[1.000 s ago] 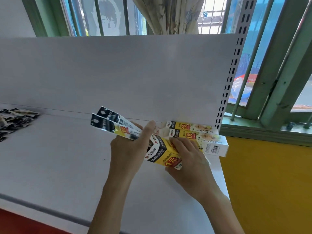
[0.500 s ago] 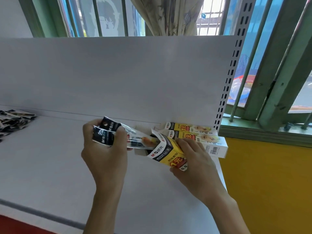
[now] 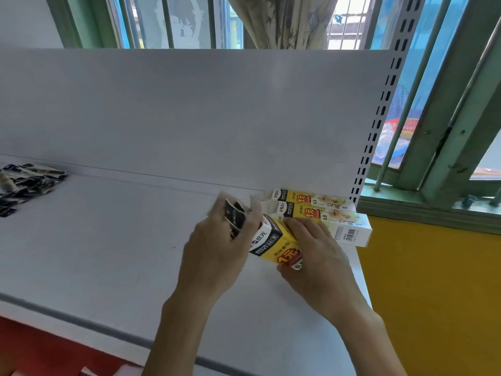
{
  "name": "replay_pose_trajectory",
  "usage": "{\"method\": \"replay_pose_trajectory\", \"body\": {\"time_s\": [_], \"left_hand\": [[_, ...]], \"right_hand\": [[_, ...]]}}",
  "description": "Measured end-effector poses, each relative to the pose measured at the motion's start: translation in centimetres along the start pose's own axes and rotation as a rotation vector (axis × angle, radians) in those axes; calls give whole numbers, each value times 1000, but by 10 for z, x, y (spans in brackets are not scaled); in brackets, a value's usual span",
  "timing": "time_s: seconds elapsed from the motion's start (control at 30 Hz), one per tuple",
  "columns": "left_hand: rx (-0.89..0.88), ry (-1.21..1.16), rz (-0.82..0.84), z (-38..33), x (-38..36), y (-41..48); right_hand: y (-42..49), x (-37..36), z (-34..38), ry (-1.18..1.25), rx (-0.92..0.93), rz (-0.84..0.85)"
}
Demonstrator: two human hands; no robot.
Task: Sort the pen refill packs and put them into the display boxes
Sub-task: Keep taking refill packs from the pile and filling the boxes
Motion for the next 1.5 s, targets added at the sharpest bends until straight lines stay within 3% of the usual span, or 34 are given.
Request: {"method": "replay_pose_trajectory", "body": {"time_s": [0.13, 0.2, 0.3, 0.47, 0.67, 0.83, 1.07, 1.23, 1.37, 1.5], "left_hand": [[43, -210, -237, 9, 32, -6], [6, -141, -215, 9, 32, -3], [1, -72, -50, 7, 7, -3], [12, -280, -207, 11, 13, 0], [-13, -226, 45, 9, -24, 4], [20, -233, -60, 28, -31, 8], [164, -287, 68, 54, -54, 10], [95, -107, 101, 59, -60, 21], [107, 83, 257, 84, -67, 26], [19, 67, 291, 90, -52, 21]], "right_hand": [[-1, 3, -8, 9, -32, 4], [0, 5, -9, 6, -40, 2], [-1, 4, -7, 0, -34, 2], [0, 7, -13, 2, -49, 27], [7, 9, -29, -19, -86, 21], [12, 5, -43, -66, -98, 53], [14, -1, -48, -34, -69, 72], [23, -5, -60, -75, -119, 159], [28, -23, -69, -178, -211, 226], [27, -30, -76, -224, -351, 210]]}}
Point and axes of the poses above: each hand's wrist, its own y-axis towards the middle knuckle, its own x-axis out of the back of the hand, z = x × y, the point moved 9 cm from there along y, towards the middle knuckle, and after that the axes turned 3 degrees about z, right-handed, at the moved point
